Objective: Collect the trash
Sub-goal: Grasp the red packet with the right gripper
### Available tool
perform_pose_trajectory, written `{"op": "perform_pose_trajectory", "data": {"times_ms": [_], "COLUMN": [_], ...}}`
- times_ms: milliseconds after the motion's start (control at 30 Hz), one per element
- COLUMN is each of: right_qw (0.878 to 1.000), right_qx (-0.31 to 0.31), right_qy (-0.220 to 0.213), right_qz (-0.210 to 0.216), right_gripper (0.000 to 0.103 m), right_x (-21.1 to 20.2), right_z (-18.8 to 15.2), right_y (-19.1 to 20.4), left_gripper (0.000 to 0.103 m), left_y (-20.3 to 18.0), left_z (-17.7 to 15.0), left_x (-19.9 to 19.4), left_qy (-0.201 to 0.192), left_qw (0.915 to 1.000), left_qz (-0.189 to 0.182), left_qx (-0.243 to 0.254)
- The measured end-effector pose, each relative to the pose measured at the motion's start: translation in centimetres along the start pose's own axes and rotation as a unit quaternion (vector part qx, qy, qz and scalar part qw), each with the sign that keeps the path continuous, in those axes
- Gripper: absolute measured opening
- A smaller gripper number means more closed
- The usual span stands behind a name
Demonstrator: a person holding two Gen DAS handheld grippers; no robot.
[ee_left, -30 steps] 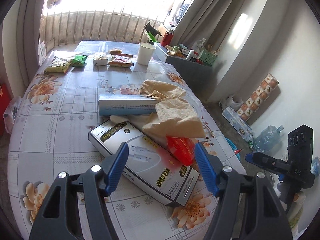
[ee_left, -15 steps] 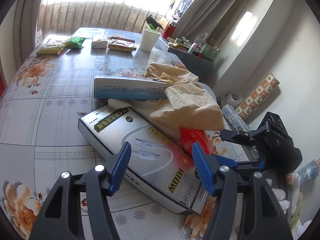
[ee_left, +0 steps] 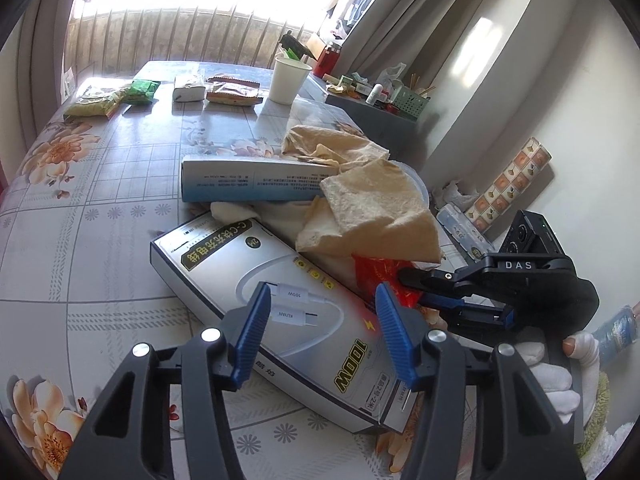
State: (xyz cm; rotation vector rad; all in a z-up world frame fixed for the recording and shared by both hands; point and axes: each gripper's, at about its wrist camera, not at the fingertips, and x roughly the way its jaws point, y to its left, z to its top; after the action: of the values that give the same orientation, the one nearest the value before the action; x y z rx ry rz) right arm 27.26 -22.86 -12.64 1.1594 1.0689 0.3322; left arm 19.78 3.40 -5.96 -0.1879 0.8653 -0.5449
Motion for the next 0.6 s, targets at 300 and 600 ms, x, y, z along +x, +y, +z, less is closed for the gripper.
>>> {"op": "perform_pose_trajectory", "data": {"times_ms": [300,600], "right_qw": [0.999,0.989], "right_qx": [-0.025,-0.086], "right_qy": [-0.033,-0.083], "right_qz": [-0.026,-0.085], "right_gripper": [0.004,0.004], "right_x": [-3.0,-6.0], "right_z": [-1.5,-2.2], "right_y": [-1.3,-2.2], "left_gripper": [0.056,0.068], "left_y": [-2.4,-4.8], "left_z": [1.4,4.3], "left_x": [0.3,2.1], "left_qy": [-0.005,-0.008], "left_qw": [0.9995,0.9977], "left_qz": [-0.006,0.016], "left_qx": [0.031,0.066]}}
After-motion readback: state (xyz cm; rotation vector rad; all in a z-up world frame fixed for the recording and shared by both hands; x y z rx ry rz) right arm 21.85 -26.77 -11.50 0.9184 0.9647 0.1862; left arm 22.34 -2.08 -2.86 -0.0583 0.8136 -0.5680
